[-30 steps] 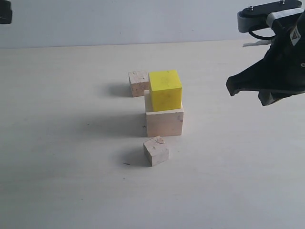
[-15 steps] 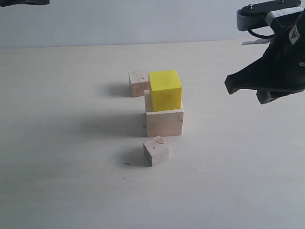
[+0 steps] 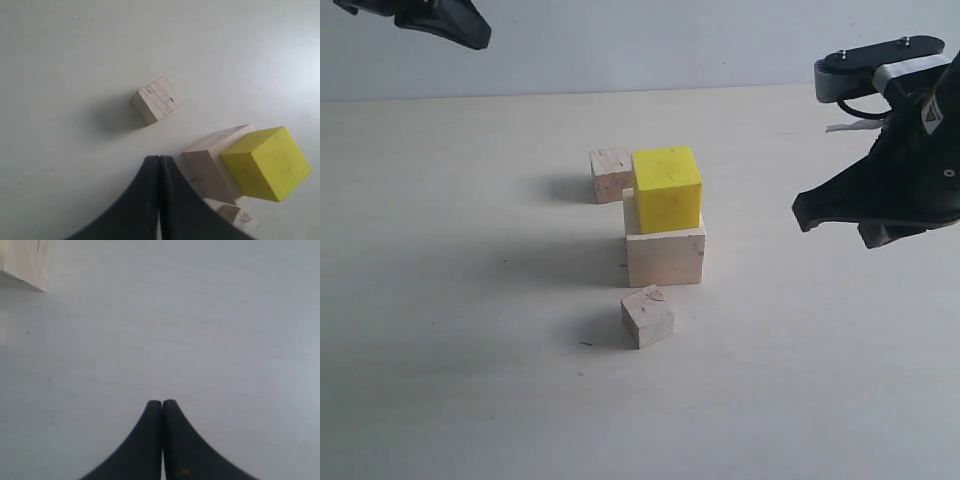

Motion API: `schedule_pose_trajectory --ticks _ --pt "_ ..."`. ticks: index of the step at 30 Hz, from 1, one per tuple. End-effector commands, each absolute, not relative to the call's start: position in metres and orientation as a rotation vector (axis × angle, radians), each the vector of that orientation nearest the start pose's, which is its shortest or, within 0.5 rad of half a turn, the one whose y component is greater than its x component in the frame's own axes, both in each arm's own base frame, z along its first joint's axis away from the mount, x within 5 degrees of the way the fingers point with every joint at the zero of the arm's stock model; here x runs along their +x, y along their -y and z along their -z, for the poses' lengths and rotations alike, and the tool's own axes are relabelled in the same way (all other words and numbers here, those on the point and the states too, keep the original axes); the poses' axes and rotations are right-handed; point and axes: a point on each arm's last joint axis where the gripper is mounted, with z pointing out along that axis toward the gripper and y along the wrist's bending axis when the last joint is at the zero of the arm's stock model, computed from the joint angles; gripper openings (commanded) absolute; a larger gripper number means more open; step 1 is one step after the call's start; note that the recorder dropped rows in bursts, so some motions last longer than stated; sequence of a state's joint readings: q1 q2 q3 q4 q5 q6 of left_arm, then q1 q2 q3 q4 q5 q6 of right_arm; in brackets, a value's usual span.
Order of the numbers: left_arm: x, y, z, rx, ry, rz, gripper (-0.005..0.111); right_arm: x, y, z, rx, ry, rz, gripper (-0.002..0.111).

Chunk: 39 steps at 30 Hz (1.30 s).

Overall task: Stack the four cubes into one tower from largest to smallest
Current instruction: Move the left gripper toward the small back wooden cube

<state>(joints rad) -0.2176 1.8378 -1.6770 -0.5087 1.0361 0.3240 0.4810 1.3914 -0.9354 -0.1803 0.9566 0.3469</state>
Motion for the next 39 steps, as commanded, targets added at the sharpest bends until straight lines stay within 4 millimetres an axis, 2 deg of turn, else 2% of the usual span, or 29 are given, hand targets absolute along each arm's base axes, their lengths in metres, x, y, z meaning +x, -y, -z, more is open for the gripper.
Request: schedule_pose_trajectory --ticks 1,8,15,30,39 --pt "0.398 0.138 -0.299 0.466 -2.635 0.642 0.005 0.230 -0.104 -0.253 -0.312 -2.808 0.045 0.000" --pt "0.419 0.161 -0.266 0.390 -2.725 0.651 0.047 0.230 -0.104 -0.253 -0.312 -2.807 0.044 0.000" --pt "0.437 0.171 -0.237 0.296 -2.810 0.678 0.071 0.231 -0.105 -0.253 -0.312 -2.799 0.039 0.000" --pt "0.457 0.214 -0.208 0.304 -2.781 0.708 0.071 0.232 -0.107 -0.253 -0.301 -2.792 0.008 0.000" --pt "0.464 0.220 -0.189 0.246 -2.827 0.721 0.071 0.232 -0.107 -0.253 -0.301 -2.786 0.004 0.000"
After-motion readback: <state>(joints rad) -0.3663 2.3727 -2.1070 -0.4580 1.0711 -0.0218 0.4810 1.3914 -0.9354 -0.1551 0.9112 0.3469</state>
